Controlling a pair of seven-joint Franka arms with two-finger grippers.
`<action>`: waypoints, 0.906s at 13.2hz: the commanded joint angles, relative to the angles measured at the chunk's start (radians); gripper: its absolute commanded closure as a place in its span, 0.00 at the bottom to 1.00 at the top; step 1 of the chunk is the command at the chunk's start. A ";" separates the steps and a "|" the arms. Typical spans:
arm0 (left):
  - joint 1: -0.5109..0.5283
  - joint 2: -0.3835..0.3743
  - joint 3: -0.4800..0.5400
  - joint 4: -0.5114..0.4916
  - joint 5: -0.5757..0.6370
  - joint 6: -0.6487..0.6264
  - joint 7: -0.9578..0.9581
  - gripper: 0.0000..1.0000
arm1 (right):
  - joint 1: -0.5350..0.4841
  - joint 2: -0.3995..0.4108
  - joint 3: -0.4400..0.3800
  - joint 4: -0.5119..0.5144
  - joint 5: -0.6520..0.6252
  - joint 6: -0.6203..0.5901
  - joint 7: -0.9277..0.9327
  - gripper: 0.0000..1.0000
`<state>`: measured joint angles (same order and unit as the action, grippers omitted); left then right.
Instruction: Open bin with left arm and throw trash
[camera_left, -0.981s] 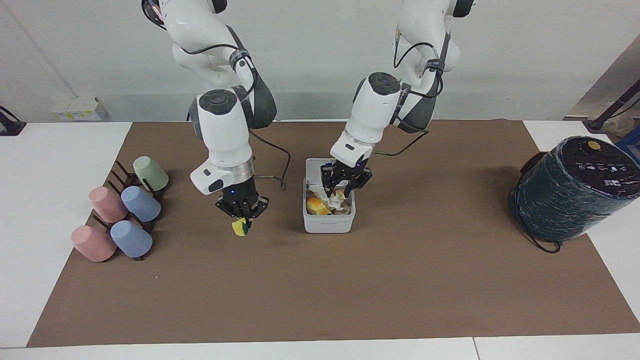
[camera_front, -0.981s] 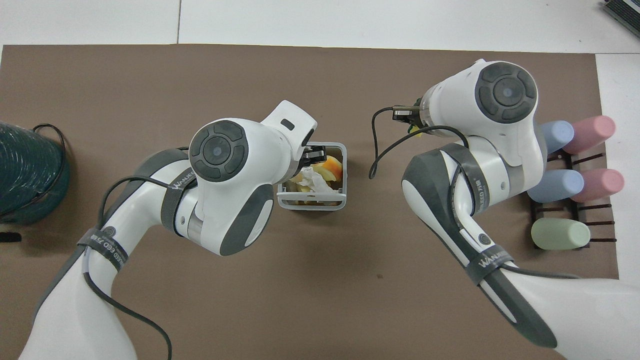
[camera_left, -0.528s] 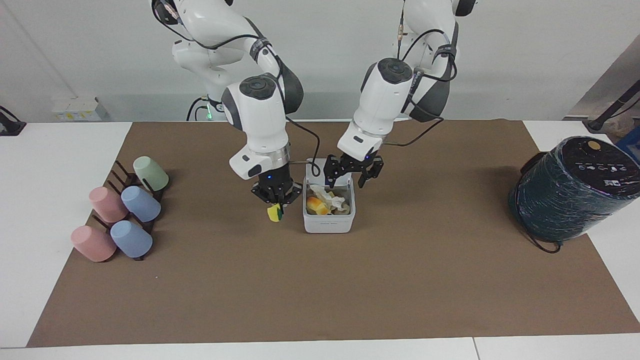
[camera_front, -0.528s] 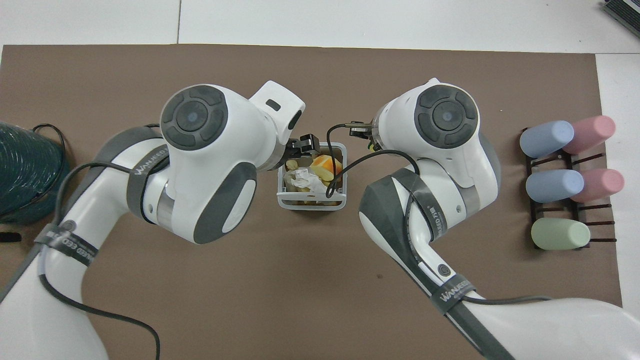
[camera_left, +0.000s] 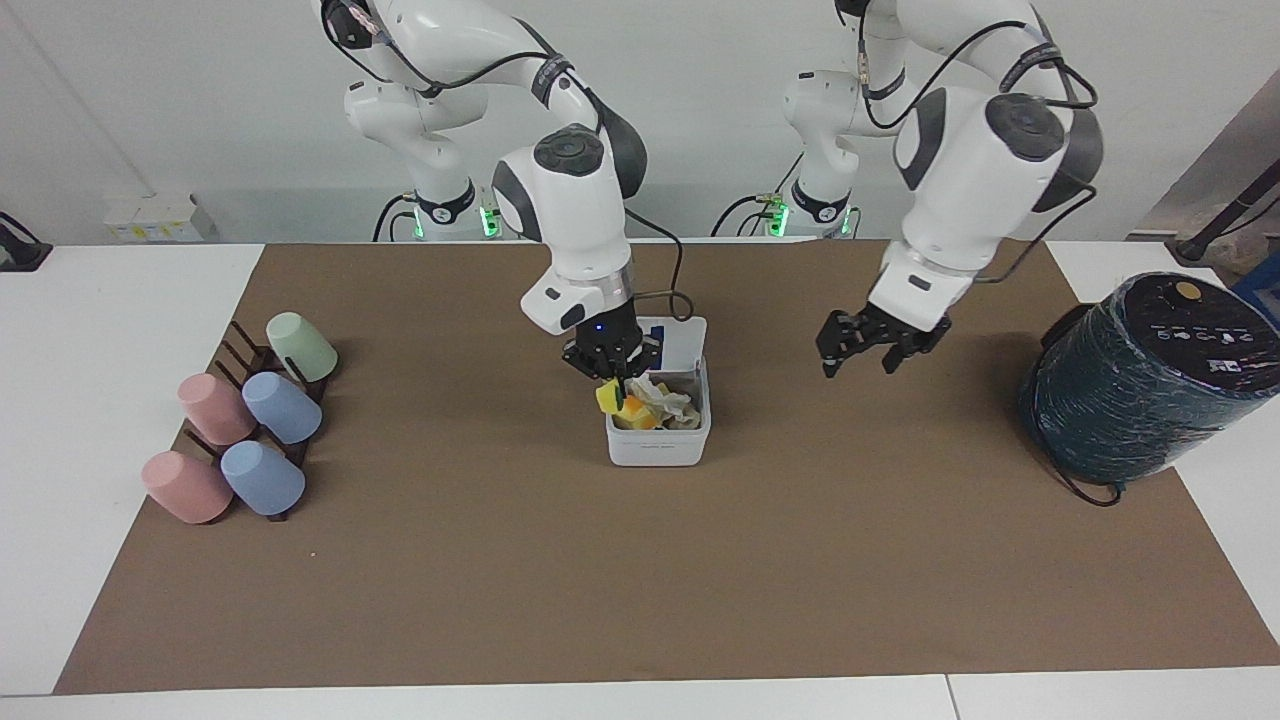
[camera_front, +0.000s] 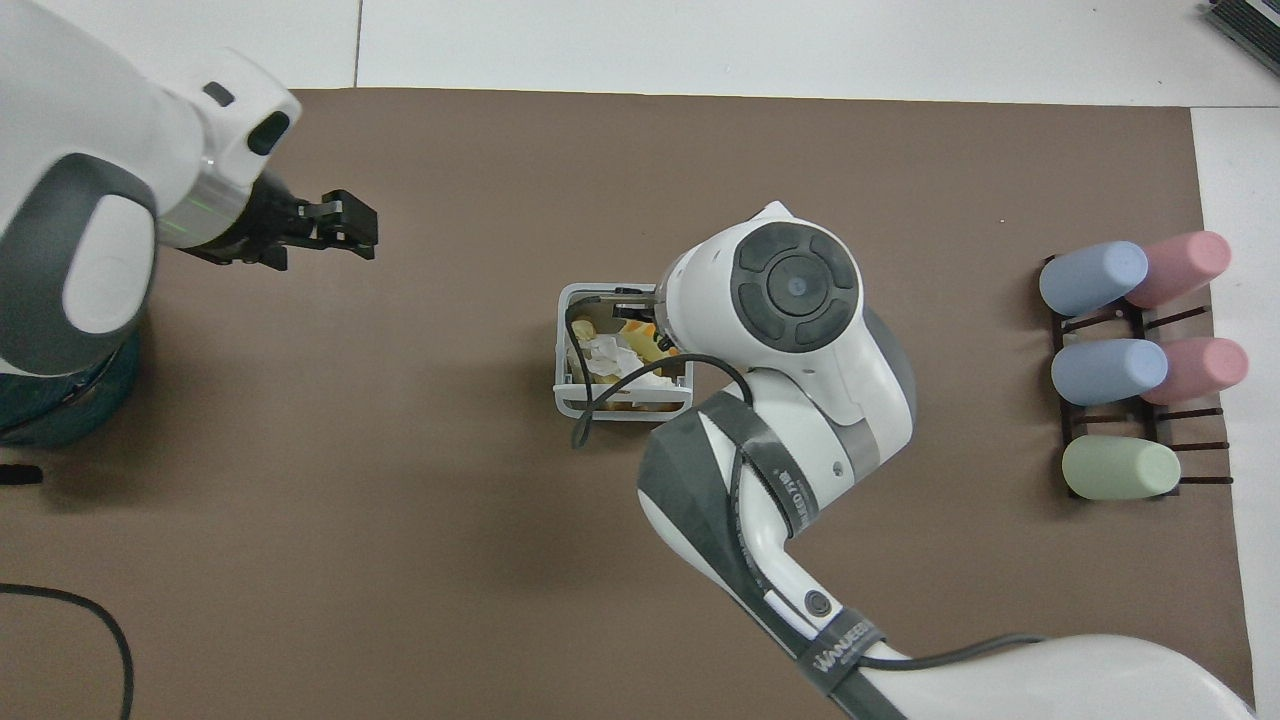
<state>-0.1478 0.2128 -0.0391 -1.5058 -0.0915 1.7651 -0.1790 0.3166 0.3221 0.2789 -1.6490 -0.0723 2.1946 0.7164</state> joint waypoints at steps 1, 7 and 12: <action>0.080 -0.026 -0.013 -0.008 0.064 -0.064 0.114 0.13 | 0.035 0.000 0.005 -0.017 0.019 0.030 0.086 0.94; 0.131 -0.105 -0.012 -0.011 0.134 -0.139 0.177 0.00 | 0.041 0.000 0.005 -0.008 0.014 0.027 0.098 0.00; 0.131 -0.119 -0.012 -0.022 0.134 -0.124 0.179 0.00 | -0.008 -0.030 -0.007 -0.006 -0.007 0.024 0.086 0.00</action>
<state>-0.0206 0.1092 -0.0450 -1.5062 0.0186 1.6398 -0.0094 0.3524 0.3190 0.2692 -1.6476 -0.0719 2.2092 0.8034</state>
